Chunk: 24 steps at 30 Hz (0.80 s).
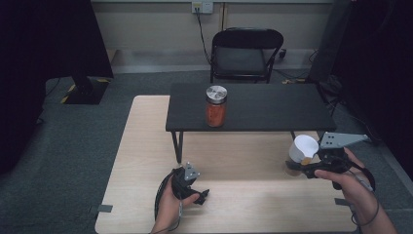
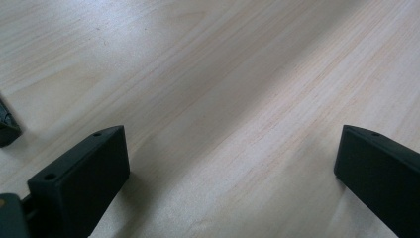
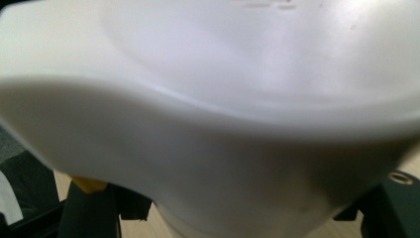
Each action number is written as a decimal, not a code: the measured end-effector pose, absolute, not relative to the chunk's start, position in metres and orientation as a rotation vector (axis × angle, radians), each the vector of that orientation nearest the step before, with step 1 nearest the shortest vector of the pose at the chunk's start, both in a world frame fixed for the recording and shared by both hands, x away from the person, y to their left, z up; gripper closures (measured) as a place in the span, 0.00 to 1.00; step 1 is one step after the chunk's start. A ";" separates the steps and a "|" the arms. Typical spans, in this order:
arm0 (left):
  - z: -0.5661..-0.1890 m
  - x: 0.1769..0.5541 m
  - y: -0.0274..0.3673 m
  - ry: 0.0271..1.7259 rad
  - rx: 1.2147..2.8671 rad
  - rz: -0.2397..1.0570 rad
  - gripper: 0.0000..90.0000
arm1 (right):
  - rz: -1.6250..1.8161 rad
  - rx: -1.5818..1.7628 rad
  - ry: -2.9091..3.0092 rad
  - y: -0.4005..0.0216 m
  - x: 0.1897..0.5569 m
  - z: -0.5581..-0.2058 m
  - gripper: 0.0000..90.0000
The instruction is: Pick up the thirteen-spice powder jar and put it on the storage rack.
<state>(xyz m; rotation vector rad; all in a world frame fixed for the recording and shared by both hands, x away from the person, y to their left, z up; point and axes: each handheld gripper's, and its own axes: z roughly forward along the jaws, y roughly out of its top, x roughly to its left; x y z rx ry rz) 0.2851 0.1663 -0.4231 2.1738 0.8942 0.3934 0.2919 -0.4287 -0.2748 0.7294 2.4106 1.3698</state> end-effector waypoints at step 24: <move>-0.423 0.285 0.166 0.894 2.174 0.393 0.00 | 1.370 0.717 2.418 -0.416 0.308 -0.227 0.34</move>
